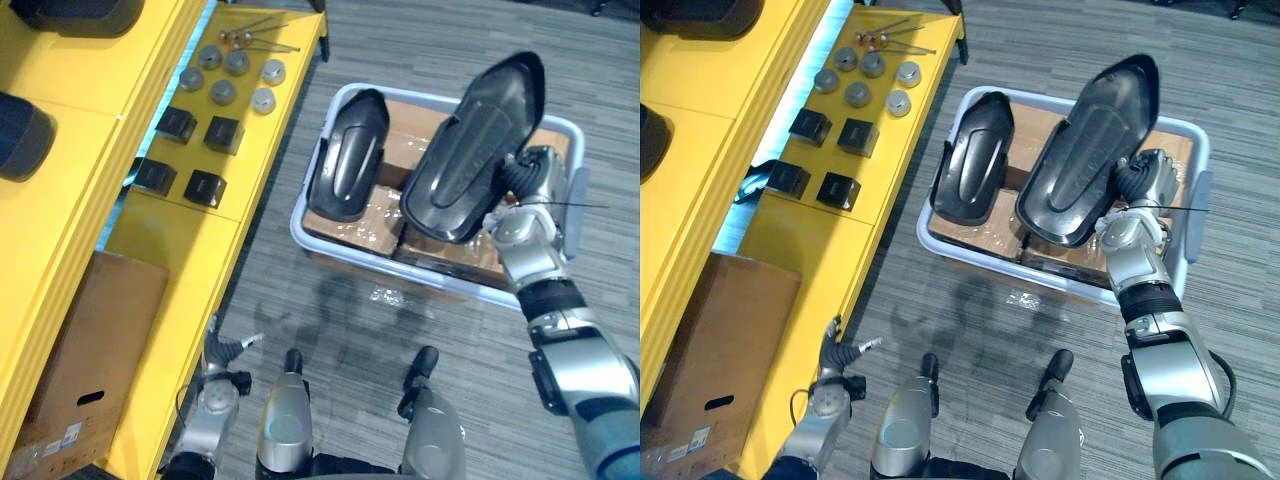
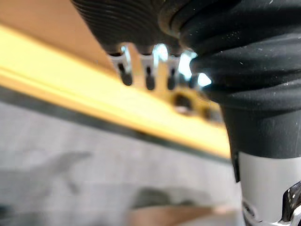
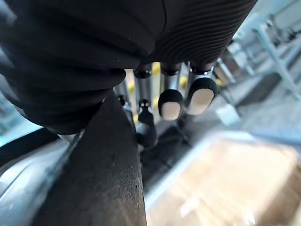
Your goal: Walk over and take plastic housings, then place them on the shelf
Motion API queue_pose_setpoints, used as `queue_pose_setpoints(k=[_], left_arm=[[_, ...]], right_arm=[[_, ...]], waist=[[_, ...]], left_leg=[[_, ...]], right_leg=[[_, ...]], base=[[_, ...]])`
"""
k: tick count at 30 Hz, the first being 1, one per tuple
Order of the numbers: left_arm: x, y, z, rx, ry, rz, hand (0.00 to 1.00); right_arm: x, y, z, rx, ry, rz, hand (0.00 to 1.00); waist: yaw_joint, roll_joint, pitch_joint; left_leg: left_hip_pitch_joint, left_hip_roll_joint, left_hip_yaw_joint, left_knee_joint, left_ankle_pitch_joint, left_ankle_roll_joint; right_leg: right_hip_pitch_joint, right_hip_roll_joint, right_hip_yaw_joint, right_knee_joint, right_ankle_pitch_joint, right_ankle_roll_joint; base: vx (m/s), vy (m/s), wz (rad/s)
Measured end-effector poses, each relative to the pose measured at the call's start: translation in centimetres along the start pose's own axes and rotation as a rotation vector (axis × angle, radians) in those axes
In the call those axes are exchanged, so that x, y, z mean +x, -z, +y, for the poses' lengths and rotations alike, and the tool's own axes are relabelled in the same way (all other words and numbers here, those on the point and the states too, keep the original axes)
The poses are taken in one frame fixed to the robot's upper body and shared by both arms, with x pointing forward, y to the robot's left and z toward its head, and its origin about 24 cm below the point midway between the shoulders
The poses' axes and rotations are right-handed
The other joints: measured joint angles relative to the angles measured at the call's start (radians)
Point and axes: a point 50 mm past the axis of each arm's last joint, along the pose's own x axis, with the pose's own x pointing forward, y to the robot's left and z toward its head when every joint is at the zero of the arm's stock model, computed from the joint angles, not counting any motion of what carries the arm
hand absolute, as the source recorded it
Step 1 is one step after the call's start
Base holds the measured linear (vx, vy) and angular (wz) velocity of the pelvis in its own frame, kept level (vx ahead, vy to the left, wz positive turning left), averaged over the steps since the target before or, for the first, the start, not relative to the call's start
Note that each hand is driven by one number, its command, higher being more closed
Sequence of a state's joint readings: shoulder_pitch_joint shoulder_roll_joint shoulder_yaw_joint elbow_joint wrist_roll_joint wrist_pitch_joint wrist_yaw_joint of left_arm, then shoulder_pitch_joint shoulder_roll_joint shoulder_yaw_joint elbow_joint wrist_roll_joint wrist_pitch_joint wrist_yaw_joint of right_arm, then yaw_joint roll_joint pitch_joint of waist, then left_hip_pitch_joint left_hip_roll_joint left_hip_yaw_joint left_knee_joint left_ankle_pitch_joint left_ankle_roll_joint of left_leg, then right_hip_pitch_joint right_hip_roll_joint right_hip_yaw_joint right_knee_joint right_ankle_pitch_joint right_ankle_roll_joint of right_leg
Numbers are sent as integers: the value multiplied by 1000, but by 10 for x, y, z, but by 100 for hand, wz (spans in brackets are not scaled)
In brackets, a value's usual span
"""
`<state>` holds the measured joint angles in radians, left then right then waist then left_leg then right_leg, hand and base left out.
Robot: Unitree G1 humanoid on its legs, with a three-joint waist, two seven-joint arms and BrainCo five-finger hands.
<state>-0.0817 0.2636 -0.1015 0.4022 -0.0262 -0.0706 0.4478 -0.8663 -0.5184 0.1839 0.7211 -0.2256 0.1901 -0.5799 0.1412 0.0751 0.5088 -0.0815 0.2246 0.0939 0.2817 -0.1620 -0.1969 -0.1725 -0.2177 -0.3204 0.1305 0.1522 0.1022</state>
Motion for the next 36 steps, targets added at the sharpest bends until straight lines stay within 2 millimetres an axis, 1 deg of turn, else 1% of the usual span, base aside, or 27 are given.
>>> queue_pose_setpoints(k=[1,2,4,5,7,8,10,11,12,15,19,23,25,30,36], left_arm=[[8,-16,2,-1,3,-71,0],[12,-24,3,-3,9,-102,0],[24,-58,3,4,52,-248,0],[27,-66,3,3,64,-279,0],[33,-101,-2,-36,106,-395,0],[33,-110,-3,-48,119,-426,0],[34,-142,-12,-68,188,-532,0],[34,-148,-14,-86,208,-545,0],[33,-158,-17,-124,244,-565,0],[34,-176,-28,-210,345,-557,0],[35,-186,-40,-393,479,-464,0],[33,-190,-49,-500,599,-428,0],[32,-196,-53,-559,660,-414,0],[30,-209,-59,-631,719,-406,0],[30,-212,-71,-590,752,-357,0]], right_arm=[[0,-5,2,-6,-1,-18,100],[0,-7,3,-13,-3,-30,100],[1,-22,4,-20,-1,-96,100],[2,-27,3,-22,3,-116,100],[6,-43,0,-8,21,-180,100],[7,-47,-1,-10,27,-198,100],[7,-61,-5,4,39,-261,100],[7,-64,-5,1,38,-283,100],[6,-72,-5,1,36,-324,100],[4,-85,-7,-7,36,-408,100],[-2,-99,-2,-58,6,-529,100],[-9,-113,5,-112,-39,-639,100],[-13,-123,8,-133,-65,-705,100],[-19,-131,13,-175,-90,-777,100],[-33,-137,28,-216,-142,-862,100]], waist=[[-7,-14,-7],[-11,-20,-10],[-14,-39,-20],[-14,-41,-21],[-19,-42,-22],[-19,-43,-23],[-22,-47,-25],[-24,-48,-25],[-35,-49,-25],[-54,-49,-26],[-73,-49,-26],[-77,-49,-26],[-73,-51,-26],[-74,-51,-27],[-74,-51,-27]], left_leg=[[0,0,0,-1,3,-1],[0,0,1,-1,3,-2],[0,1,10,0,8,-2],[0,1,13,1,9,-1],[-1,1,19,5,12,-2],[-3,2,21,6,12,-3],[-11,6,23,7,16,-7],[-12,7,24,7,16,-7],[-16,7,24,7,17,-8],[-22,7,25,9,17,-8],[-23,8,29,6,17,-8],[-26,8,36,6,17,-8],[-25,7,48,6,16,-7],[-24,7,49,13,16,-7],[-26,7,49,20,16,-6]], right_leg=[[0,1,0,-3,4,-3],[0,1,1,-6,7,-4],[3,7,12,-32,30,-7],[4,9,15,-40,37,-9],[18,16,18,-79,62,-12],[20,18,18,-88,68,-14],[20,28,20,-114,81,-19],[20,30,20,-118,84,-20],[20,31,19,-126,90,-21],[17,33,20,-134,98,-20],[14,35,23,-137,103,-21],[5,36,30,-137,105,-22],[-3,36,43,-135,109,-22],[-2,36,45,-135,113,-24],[0,36,46,-138,117,-27]], base=[[-39,-25,-3],[-47,-11,-6],[-60,-3,-12],[-74,-1,-16],[-82,-3,-11],[-98,-10,-7],[-74,-13,-8],[-41,-12,-5],[-31,-7,-2],[0,0,0],[26,15,-1],[14,15,-5],[-12,16,-11],[-31,17,-3],[-22,9,-1]])
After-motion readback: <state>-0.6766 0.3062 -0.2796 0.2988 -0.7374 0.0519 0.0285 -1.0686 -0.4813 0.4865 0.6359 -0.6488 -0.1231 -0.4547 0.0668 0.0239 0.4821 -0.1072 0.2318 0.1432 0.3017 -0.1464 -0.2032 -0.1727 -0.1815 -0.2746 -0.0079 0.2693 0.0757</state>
